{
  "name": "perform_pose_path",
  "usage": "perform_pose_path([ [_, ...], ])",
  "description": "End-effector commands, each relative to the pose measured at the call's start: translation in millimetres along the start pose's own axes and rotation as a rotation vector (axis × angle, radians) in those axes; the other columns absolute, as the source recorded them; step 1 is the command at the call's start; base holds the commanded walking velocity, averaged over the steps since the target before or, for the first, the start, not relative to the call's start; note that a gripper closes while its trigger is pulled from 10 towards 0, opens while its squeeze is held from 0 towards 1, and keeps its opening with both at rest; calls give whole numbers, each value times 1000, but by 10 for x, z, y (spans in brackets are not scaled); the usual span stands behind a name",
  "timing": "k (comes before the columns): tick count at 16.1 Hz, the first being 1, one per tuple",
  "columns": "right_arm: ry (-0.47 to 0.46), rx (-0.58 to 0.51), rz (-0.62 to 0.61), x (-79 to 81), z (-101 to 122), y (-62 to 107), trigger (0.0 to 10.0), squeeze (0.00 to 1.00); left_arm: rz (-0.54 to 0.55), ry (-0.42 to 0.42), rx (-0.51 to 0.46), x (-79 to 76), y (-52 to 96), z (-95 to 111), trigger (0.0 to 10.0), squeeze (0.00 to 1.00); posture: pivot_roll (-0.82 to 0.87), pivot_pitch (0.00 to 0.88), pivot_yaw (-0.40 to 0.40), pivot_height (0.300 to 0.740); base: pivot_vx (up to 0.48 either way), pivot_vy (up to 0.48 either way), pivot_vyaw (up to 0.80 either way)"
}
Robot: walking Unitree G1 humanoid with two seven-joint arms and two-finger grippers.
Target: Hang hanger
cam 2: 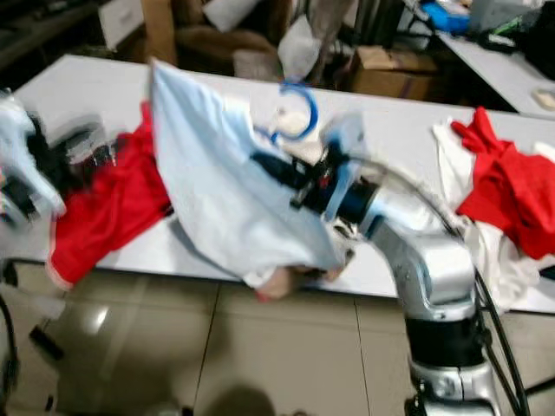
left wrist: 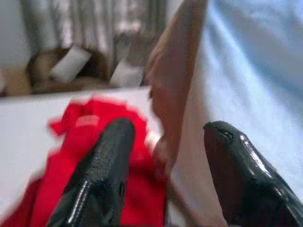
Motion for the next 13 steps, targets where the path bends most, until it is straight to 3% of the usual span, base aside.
perform_pose_path([
  [1, 55, -20, -79, -25, 62, 18, 10000, 0, 21, -2, -42, -81, 71, 36, 10000, 149, -5, 9, -75, 740, 0, 0, 0],
  [3, 44, -35, -168, 36, 0, 44, 10000, 0, 79, -34, -10, -167, 184, -184, 10000, 145, -3, 12, -78, 740, 0, 0, 0],
  [4, 93, 89, -344, -44, -201, 82, 10000, 0, 112, -58, 22, -233, 200, -306, 10000, 149, -1, 18, -84, 740, 0, 0, 0],
  [5, -60, 123, -368, 9, -319, 98, 10000, 0, 108, -35, 22, -282, 177, -341, 10000, 145, -6, 20, -82, 740, 0, -334, 0],
  [6, -186, 113, -365, 84, -376, 97, 10000, 0, 104, -24, 22, -326, 148, -370, 10000, 141, -10, 21, -79, 740, 0, -368, 0],
  [8, -140, 87, -332, 203, -358, 75, 10000, 0, 90, -25, 35, -402, 135, -430, 10000, 129, -14, 22, -70, 740, 0, -373, 0],
  [10, -59, 18, -295, 297, -207, 40, 10000, 0, 85, -38, 43, -443, 135, -454, 10000, 129, -15, 22, -65, 740, 0, -375, 0],
  [13, -109, -48, -220, 396, -51, 33, 10000, 0, 69, -33, 32, -486, 118, -418, 10000, 129, -15, 20, -62, 740, 0, -377, 0],
])
Point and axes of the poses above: a point about 5 cm out from each wrist's last joint towards the gripper, its own y axis pointing back from the gripper into the wrist, its own z axis along the axis of the wrist's last joint, x = y × z, the point moved 6 cm from there along -y, pointing out of the wrist towards the gripper, and after that the axes turned 15 degrees about y, right-handed, at the moved point
